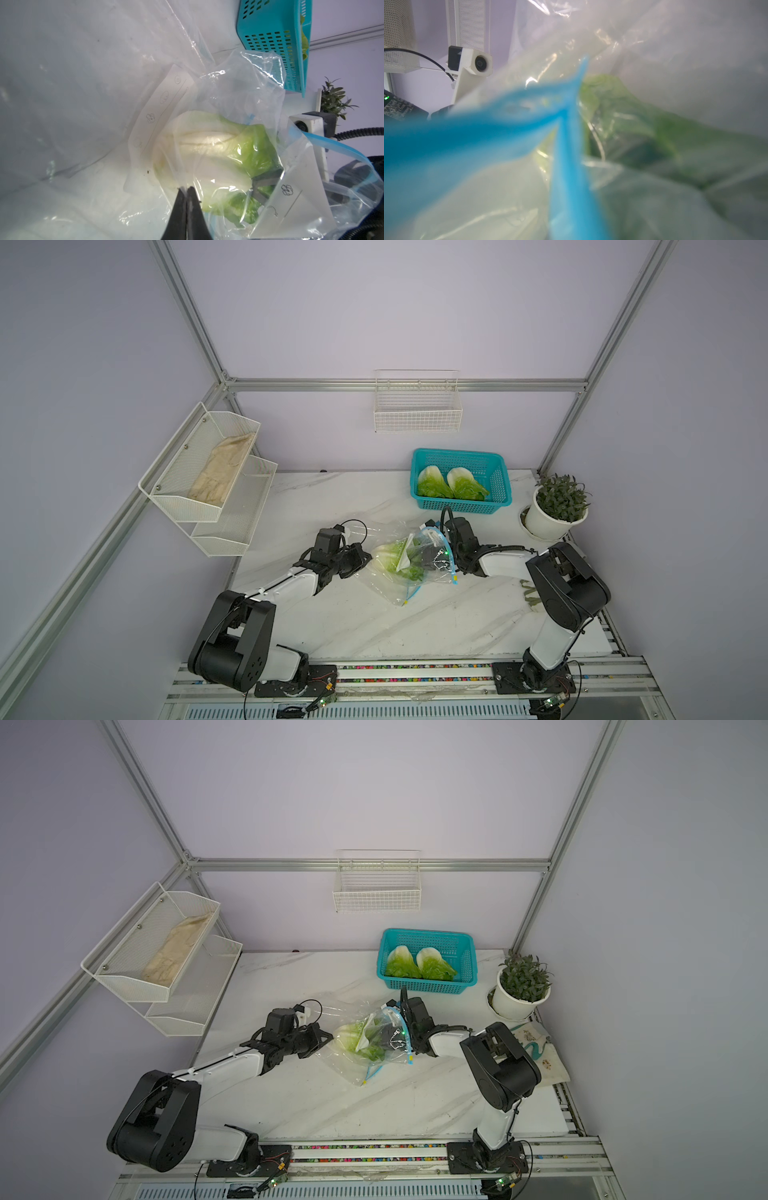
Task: Open the zip-top bag and take out the chinese cabbages
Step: Pick up the Chinese cabbage from the zipper food storage bag.
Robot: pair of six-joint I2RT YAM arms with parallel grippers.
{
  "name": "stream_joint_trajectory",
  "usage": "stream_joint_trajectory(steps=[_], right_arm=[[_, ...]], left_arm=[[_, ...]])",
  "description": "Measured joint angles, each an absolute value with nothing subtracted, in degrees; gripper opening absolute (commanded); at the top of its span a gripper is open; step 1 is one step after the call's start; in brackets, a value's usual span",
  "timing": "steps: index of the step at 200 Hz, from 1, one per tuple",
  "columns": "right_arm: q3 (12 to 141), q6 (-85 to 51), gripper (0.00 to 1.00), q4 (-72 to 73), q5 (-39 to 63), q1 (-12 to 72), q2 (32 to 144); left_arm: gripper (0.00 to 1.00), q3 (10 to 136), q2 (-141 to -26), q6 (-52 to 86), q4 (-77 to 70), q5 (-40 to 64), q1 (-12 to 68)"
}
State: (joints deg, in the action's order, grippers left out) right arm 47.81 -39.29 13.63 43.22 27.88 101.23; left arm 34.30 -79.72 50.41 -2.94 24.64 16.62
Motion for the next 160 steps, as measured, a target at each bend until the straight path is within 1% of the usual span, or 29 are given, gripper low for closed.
stream_joint_trajectory(steps=[34, 60, 122, 160], right_arm=[[47.8, -38.5, 0.00, 13.4, 43.5, 27.2, 100.9], [47.0, -37.6, 0.00, 12.5, 43.8, 26.2, 98.5], [43.7, -33.9, 0.00, 6.3, 46.0, 21.5, 85.1], [43.0, -31.8, 0.00, 0.1, 47.6, 19.0, 76.2]], left_arm=[[0.00, 32.5, -79.7, 50.5, -4.9, 23.5, 16.0], [0.00, 30.7, -78.5, 50.6, -4.9, 21.9, 14.0], [0.00, 30.0, -72.9, 50.5, -3.6, 19.7, 9.5], [0.00, 30.0, -70.9, 50.4, -3.5, 21.0, 8.0]])
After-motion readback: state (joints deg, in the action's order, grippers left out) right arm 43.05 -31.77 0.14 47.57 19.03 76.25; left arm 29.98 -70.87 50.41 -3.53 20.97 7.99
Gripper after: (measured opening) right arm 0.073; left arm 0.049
